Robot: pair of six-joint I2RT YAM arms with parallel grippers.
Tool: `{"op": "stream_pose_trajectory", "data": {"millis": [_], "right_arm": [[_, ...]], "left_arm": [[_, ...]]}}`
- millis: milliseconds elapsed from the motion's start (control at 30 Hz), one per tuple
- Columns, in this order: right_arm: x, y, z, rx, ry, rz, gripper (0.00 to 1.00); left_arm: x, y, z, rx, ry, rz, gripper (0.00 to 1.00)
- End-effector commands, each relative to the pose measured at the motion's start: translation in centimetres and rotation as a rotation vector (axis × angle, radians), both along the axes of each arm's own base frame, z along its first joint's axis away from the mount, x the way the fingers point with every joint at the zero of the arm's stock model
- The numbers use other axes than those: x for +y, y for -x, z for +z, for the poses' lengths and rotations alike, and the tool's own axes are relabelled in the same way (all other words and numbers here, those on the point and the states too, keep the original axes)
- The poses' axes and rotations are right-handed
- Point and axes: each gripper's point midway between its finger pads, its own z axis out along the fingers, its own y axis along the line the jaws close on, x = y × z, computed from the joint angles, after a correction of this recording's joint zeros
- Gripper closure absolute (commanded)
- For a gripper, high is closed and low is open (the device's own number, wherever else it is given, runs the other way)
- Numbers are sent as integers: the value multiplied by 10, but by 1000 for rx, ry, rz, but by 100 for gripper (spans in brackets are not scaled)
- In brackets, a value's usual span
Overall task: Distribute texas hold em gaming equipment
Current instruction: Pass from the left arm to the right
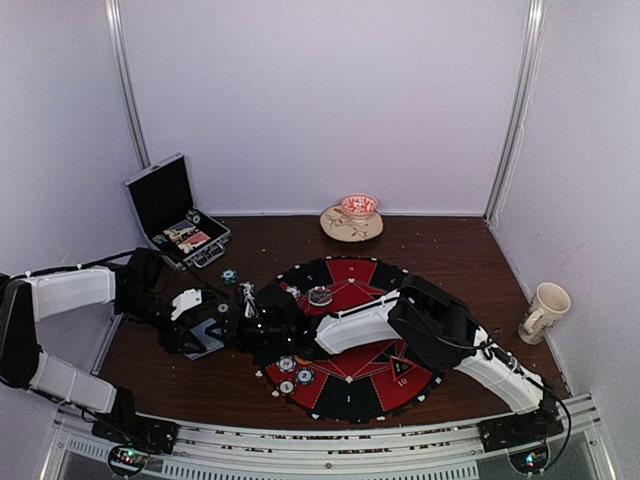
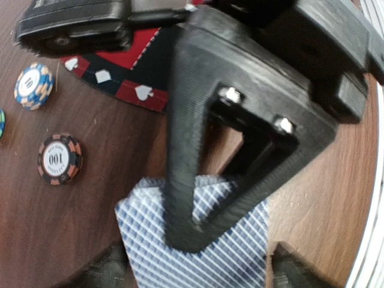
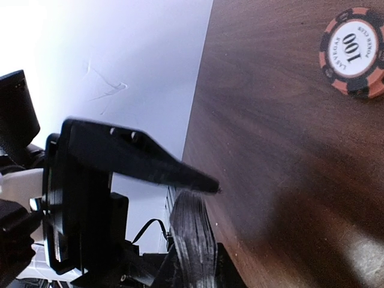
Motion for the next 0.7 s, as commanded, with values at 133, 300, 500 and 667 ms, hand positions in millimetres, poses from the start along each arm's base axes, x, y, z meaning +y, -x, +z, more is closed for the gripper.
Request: {"op": "stream_pose_trajectory", "data": {"millis": [133,300,500,667], "right_arm": [[-2,13,29,-37,-93,32,100],[-11,12,40,-53,-99,6,100],[-17,14,51,-48,-138,-1,100],[-20,15,60,-52,-163,-4,100]], "left_arm": [[-8,-2,10,-55,48,-22,2],[-7,0,12,-89,37,-45,2],[-10,10,9,-96,54,-102,2],[-14,7,14,-110,71,-109,2]]}}
